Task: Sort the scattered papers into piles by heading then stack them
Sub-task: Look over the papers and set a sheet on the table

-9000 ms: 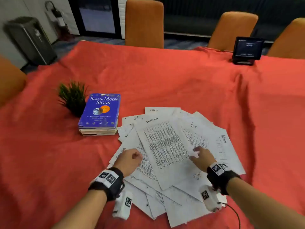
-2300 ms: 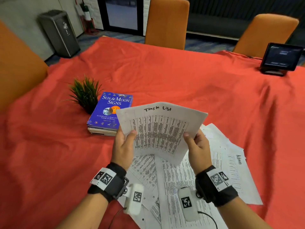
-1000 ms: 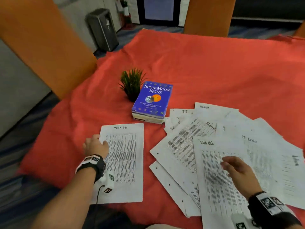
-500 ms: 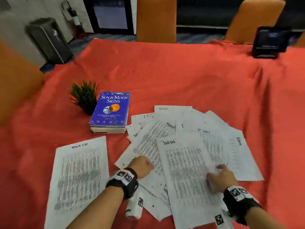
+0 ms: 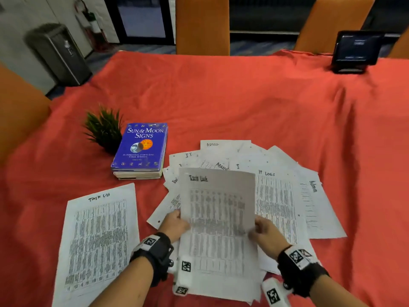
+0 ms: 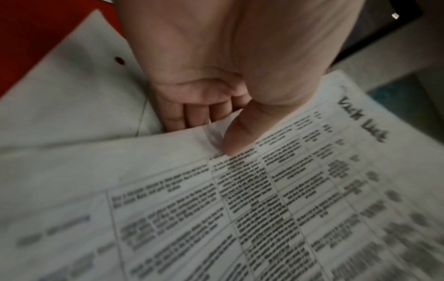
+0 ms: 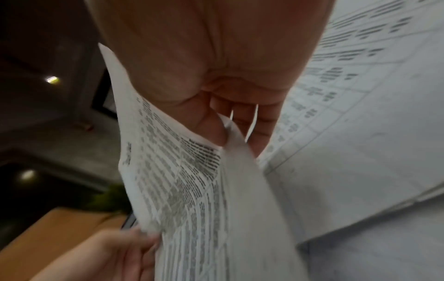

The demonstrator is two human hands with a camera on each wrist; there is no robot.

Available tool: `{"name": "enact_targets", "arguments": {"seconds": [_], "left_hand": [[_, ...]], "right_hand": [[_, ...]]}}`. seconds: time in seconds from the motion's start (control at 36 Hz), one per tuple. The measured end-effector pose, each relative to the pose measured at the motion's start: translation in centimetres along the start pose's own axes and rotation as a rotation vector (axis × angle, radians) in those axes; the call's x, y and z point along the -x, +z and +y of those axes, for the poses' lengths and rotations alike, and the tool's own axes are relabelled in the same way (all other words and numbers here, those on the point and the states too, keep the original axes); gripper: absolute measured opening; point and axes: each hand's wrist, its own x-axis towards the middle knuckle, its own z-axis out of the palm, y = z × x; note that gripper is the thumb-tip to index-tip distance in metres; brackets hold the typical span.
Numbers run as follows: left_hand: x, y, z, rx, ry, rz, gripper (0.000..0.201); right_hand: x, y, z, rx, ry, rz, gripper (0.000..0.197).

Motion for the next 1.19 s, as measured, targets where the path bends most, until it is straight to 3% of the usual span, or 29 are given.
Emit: {"name": "enact_targets", "arguments": {"seconds": [0.08, 0.14, 0.19, 0.25, 0.33, 0.39, 0.44, 0.5, 0.56, 0.69, 0.75, 0.92, 0.97, 1.03, 1.19], "left_hand": [[-0.4, -1.1, -1.3, 0.137, -0.041, 0.112, 0.021], [-0.8, -1.9, -2.4, 0.217, -0.076, 0.161, 0.015], [-1.2, -2.7, -3.5, 0.294, -0.099, 0.157, 0.025], [-1.3, -3.2, -3.9, 0.354, -0.118, 0.134, 0.017], [-0.7, -3.5, -3.8, 0.423, -0.126, 0.151, 0.015], [-0.3, -3.3, -3.6, 0.456, -0.137, 0.163, 0.019], [-0.2, -3.2, -3.4, 0.509, -0.172, 0.209, 0.013], [-0.6, -3.1, -3.3, 0.558, -0.197, 0.280, 0.023], [-0.9, -3.0, -3.5, 0.576, -0.206, 0.333, 0.028], [-0.2, -3.3, -3.8, 0.620, -0.223, 0.325, 0.016], [-0.6, -3.5, -4.1, 0.583, -0.217, 0.333, 0.012], [-2.8, -4.1, -6.3, 0.440, -0.194, 0.315, 0.002], [-4.1, -4.4, -7.9, 0.461, -0.199, 0.317, 0.003], [-5.6, -4.5, -9.6, 0.522, -0.191, 0.320, 0.006], [-0.2, -3.5, -3.8, 0.732, -0.202, 0.324, 0.019]], "right_hand": [[0.8, 1.7, -1.7, 0.020, -0.068, -0.191, 0.028], [1.2, 1.9, -2.4, 0.016, -0.020, -0.329, 0.044], [1.4, 1.3, -2.5, -0.014, 0.048, -0.373, 0.057], [1.1, -0.3, -1.8, -0.008, 0.103, -0.224, 0.058], [-0.1, -3.6, 0.8, 0.197, 0.213, 0.211, 0.052], [-0.6, -6.0, 2.7, 0.305, 0.337, 0.422, 0.063], [-0.6, -7.8, 4.2, 0.358, 0.497, 0.513, 0.081], [-0.6, -8.7, 5.3, 0.393, 0.614, 0.548, 0.091], [-0.4, -8.7, 5.3, 0.375, 0.646, 0.540, 0.089], [-1.2, -8.4, 4.9, 0.313, 0.619, 0.498, 0.039], [-1.4, -8.2, 4.9, 0.329, 0.611, 0.527, 0.033], [-1.6, -7.7, 4.4, 0.374, 0.658, 0.580, 0.091], [-1.8, -7.5, 3.9, 0.385, 0.677, 0.565, 0.101], [-2.0, -7.5, 3.7, 0.344, 0.668, 0.555, 0.101], [-2.4, -7.6, 3.3, 0.281, 0.620, 0.611, 0.069]]}}
